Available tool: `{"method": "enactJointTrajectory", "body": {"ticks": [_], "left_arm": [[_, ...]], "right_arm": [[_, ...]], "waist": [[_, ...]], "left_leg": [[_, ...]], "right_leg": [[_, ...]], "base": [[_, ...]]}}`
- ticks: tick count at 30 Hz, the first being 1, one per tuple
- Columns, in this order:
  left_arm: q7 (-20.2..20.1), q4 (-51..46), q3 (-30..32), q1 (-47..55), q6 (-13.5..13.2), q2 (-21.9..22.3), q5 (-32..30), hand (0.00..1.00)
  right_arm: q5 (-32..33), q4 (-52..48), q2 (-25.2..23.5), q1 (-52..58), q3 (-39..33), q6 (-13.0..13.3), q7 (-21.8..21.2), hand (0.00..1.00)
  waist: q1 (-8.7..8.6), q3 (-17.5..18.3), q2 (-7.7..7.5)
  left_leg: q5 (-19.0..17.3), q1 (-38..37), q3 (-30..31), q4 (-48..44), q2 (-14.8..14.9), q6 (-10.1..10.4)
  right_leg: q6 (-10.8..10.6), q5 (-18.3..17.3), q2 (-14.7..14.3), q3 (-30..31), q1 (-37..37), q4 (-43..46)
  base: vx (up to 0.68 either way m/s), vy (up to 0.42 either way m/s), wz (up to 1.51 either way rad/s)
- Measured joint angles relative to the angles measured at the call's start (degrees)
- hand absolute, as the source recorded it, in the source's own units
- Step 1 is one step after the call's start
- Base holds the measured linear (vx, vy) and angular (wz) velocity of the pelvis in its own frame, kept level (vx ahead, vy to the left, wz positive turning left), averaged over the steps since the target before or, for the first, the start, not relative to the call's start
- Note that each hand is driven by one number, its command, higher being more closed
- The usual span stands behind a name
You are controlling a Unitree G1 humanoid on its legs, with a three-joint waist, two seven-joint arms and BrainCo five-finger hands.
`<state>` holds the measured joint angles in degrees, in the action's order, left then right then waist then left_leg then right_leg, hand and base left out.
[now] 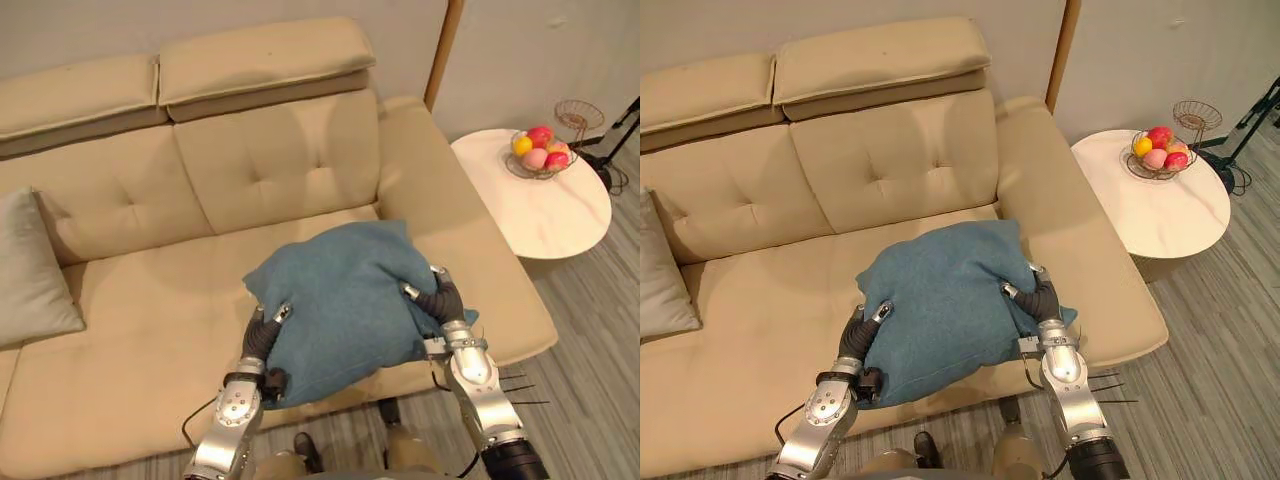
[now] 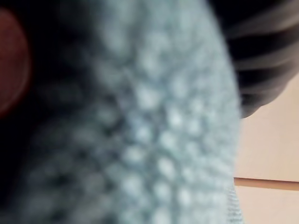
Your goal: Pick up cushions and gather them together orderly.
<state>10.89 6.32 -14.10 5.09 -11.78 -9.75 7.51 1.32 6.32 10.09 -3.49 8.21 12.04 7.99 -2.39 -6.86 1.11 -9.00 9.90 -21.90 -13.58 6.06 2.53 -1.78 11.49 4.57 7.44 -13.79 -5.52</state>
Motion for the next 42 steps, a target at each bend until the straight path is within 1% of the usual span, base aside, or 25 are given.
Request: {"method": "enactJointTrajectory", "body": {"ticks": [1,3,4,5,6,7,8,11,12,13,14,16,17,18,21,22,24,25,26,29,33,34,36,38,42], "left_arm": [[1.1,0.1,1.0,-2.7,0.0,-0.1,-0.6,1.00],[3.4,0.6,1.6,-7.7,0.0,-0.7,-1.1,1.00],[5.3,1.4,2.2,-12.6,0.0,-1.6,-1.6,1.00],[6.7,2.6,2.7,-17.4,0.0,-2.6,-1.7,1.00],[8.3,4.3,2.9,-22.0,0.0,-3.6,-1.9,1.00],[9.4,5.4,3.0,-24.6,0.0,-4.2,-2.2,1.00],[11.5,7.8,3.2,-31.3,0.1,-5.6,-2.5,1.00],[15.8,15.1,3.4,-50.9,0.2,-9.2,-4.0,1.00],[16.2,16.9,3.3,-55.0,0.2,-9.8,-4.4,1.00],[17.2,21.7,4.2,-63.9,0.2,-10.6,-5.8,1.00],[17.4,23.4,4.8,-67.3,0.3,-10.8,-6.1,1.00],[18.4,30.5,6.1,-80.5,0.3,-11.7,-6.4,1.00],[18.6,31.8,6.1,-82.8,0.3,-11.9,-6.7,1.00],[19.2,34.4,6.2,-87.0,0.3,-12.4,-7.3,0.00],[20.8,39.0,8.3,-94.3,0.2,-12.8,-7.1,0.00],[21.6,41.7,8.9,-96.5,0.2,-12.8,-6.5,0.00],[21.7,44.3,10.1,-98.3,0.2,-12.7,-4.8,0.00],[21.5,46.6,10.4,-99.1,0.2,-12.6,-2.6,0.00],[21.5,47.3,10.5,-99.1,0.2,-12.5,-2.1,0.00],[18.8,50.1,12.9,-97.9,0.2,-11.6,0.2,0.00],[16.3,50.1,16.8,-91.2,0.2,-9.4,1.6,0.00],[15.4,50.1,18.8,-88.5,0.2,-8.3,3.1,0.00],[15.1,50.1,21.7,-84.6,0.2,-6.7,4.8,0.00],[13.7,50.1,23.7,-79.0,0.3,-5.2,5.9,0.00],[11.6,49.9,23.8,-73.4,0.3,-4.0,6.0,0.00]], "right_arm": [[-1.1,0.8,0.0,-3.5,0.5,0.0,1.4,1.00],[-2.8,2.6,0.0,-9.3,0.9,0.0,3.6,1.00],[-4.5,5.0,0.0,-14.8,0.9,0.0,5.9,1.00],[-5.3,6.9,0.1,-19.3,0.8,-0.1,7.6,1.00],[-6.5,8.4,0.1,-23.0,0.8,-0.2,9.6,1.00],[-6.9,8.9,0.1,-24.9,0.8,-0.4,10.8,1.00],[-8.3,10.0,0.1,-29.7,0.3,-1.3,13.1,1.00],[-10.4,14.5,0.0,-43.7,-4.9,-1.9,17.9,1.00],[-10.7,16.2,0.0,-46.9,-6.1,-1.9,18.6,1.00],[-11.0,20.9,-0.3,-54.9,-9.0,-2.0,20.3,1.00],[-11.0,22.8,-0.4,-58.1,-10.0,-2.0,20.9,1.00],[-10.3,28.4,-0.4,-69.3,-13.0,-2.1,23.2,1.00],[-10.2,29.1,-0.3,-71.1,-13.4,-2.1,23.6,1.00],[-9.8,30.4,-0.2,-74.4,-14.3,-2.0,24.6,0.00],[-9.4,35.7,1.1,-82.5,-14.6,-1.7,26.9,0.00],[-7.6,39.2,2.0,-85.9,-14.6,-1.7,26.9,0.00],[-5.8,43.1,3.3,-88.9,-14.3,-1.7,26.4,0.00],[-3.3,45.9,4.9,-90.2,-13.9,-1.7,24.7,0.00],[-2.9,46.7,5.4,-90.3,-13.8,-1.7,24.2,0.00],[1.5,49.2,6.7,-89.9,-12.3,-2.3,20.6,0.00],[4.5,49.2,6.7,-84.3,-10.9,-2.6,17.6,0.00],[6.2,48.9,6.5,-81.7,-9.3,-2.6,16.5,0.00],[7.9,48.4,5.7,-77.6,-7.5,-2.7,15.4,0.00],[9.3,45.8,3.3,-72.5,-6.5,-2.7,14.3,0.00],[10.1,39.9,2.1,-68.0,-5.3,-1.5,12.8,0.00]], "waist": [[-0.06,-1.1,-0.30],[0.03,-2.7,-0.26],[0.15,-4.6,-0.22],[0.19,-5.7,-0.18],[0.23,-6.2,-0.18],[0.39,-6.7,-0.21],[0.78,-8.5,-0.25],[1.42,-12.2,-0.34],[1.46,-13.2,-0.34],[1.48,-14.6,-0.36],[1.47,-14.7,-0.41],[1.36,-16.1,-0.39],[1.33,-16.2,-0.40],[1.22,-16.2,-0.43],[0.40,-16.3,-0.50],[0.16,-16.5,-0.63],[0.11,-17.3,-0.54],[0.08,-18.0,-0.57],[0.18,-18.0,-0.57],[0.17,-19.4,-0.56],[0.21,-19.4,-0.59],[0.19,-19.4,-0.59],[0.23,-19.4,-0.59],[0.37,-19.4,-0.59],[0.22,-19.4,-0.59]], "left_leg": [[0.0,2.1,-0.1,-1.2,0.3,0.0],[0.0,5.4,0.0,-3.0,0.8,0.0],[0.0,7.8,0.1,-4.4,1.1,0.0],[0.1,10.1,0.5,-5.6,1.1,0.0],[0.1,12.4,1.0,-6.9,1.4,0.0],[0.1,13.3,1.1,-7.4,1.6,0.0],[0.2,14.9,1.7,-8.6,2.1,0.0],[2.1,19.2,3.4,-8.9,2.1,0.1],[2.5,19.7,3.7,-8.8,2.0,0.0],[3.3,21.4,4.1,-8.8,1.8,-0.1],[3.5,22.4,4.2,-8.8,1.8,-0.1],[4.7,25.0,4.9,-8.2,1.4,-0.3],[4.8,25.5,5.1,-8.0,1.3,-0.3],[5.4,26.5,5.4,-7.3,0.9,-0.4],[7.3,28.8,6.4,-4.9,-0.2,-0.6],[7.8,29.8,6.9,-4.2,-0.3,-0.6],[8.0,30.8,7.6,-4.2,-0.2,-0.6],[8.2,31.7,8.5,-4.1,-0.2,-0.5],[8.4,32.1,8.7,-4.0,-0.2,-0.5],[9.7,33.2,9.7,-2.3,-0.2,-0.5],[9.7,34.0,9.8,-2.3,-0.2,-0.5],[9.7,34.0,9.8,-2.1,-0.2,-0.5],[9.7,34.0,9.7,-1.7,0.0,-0.5],[9.7,34.0,9.2,-1.7,0.5,-0.4],[9.8,33.8,9.0,-1.7,1.4,-0.2]], "right_leg": [[0.8,0.4,0.3,-1.5,-1.6,-0.2],[2.2,1.4,0.5,-3.4,-4.0,-0.2],[3.1,2.2,0.6,-4.7,-5.9,-0.2],[2.7,3.1,0.7,-5.4,-7.4,-0.1],[1.7,3.9,0.7,-5.9,-9.0,-0.1],[1.3,4.4,0.7,-6.1,-9.6,-0.1],[0.4,5.6,0.6,-6.6,-10.4,-0.1],[0.5,7.0,0.7,-8.1,-13.7,-0.1],[0.5,7.3,0.7,-8.3,-14.0,-0.1],[0.7,8.1,0.8,-8.7,-15.4,-0.1],[0.8,8.3,0.8,-8.7,-16.3,-0.1],[0.7,9.0,1.2,-9.1,-18.6,-0.1],[0.7,9.0,1.3,-9.1,-19.1,-0.1],[0.6,9.1,1.5,-9.2,-20.2,-0.1],[0.4,9.4,2.2,-10.0,-22.9,-0.1],[0.3,9.4,2.4,-10.4,-23.9,-0.1],[-0.3,9.8,2.4,-10.6,-24.5,-0.1],[-0.4,9.9,2.3,-10.7,-25.0,-0.1],[-0.7,10.1,2.3,-10.8,-25.3,-0.1],[-2.0,11.2,2.3,-10.7,-26.5,-0.1],[-2.2,11.3,2.3,-10.7,-27.1,-0.1],[-2.2,11.3,2.0,-10.5,-27.2,-0.1],[-2.2,11.3,1.8,-10.3,-27.4,-0.1],[-2.2,11.3,1.4,-9.8,-27.7,-0.1],[-2.2,11.3,1.0,-8.8,-27.7,-0.1]], "base": [[-0.17,-0.092,-0.07],[-0.21,-0.085,-0.03],[-0.25,-0.076,0.03],[-0.23,-0.067,0.11],[-0.19,-0.048,0.14],[-0.18,-0.047,0.15],[-0.16,-0.051,0.15],[-0.15,-0.058,0.27],[-0.10,-0.034,0.23],[-0.08,-0.019,0.17],[-0.11,-0.019,0.20],[-0.07,0.004,0.20],[-0.05,0.015,0.21],[-0.04,0.015,0.25],[-0.03,0.015,0.27],[-0.02,0.017,0.27],[-0.03,0.019,0.20],[-0.03,0.022,0.20],[-0.03,0.024,0.22],[-0.02,0.028,0.20],[-0.01,0.021,0.04],[0.00,0.000,0.00],[-0.01,0.008,-0.03],[-0.02,0.008,-0.12],[-0.04,0.001,-0.08]]}}
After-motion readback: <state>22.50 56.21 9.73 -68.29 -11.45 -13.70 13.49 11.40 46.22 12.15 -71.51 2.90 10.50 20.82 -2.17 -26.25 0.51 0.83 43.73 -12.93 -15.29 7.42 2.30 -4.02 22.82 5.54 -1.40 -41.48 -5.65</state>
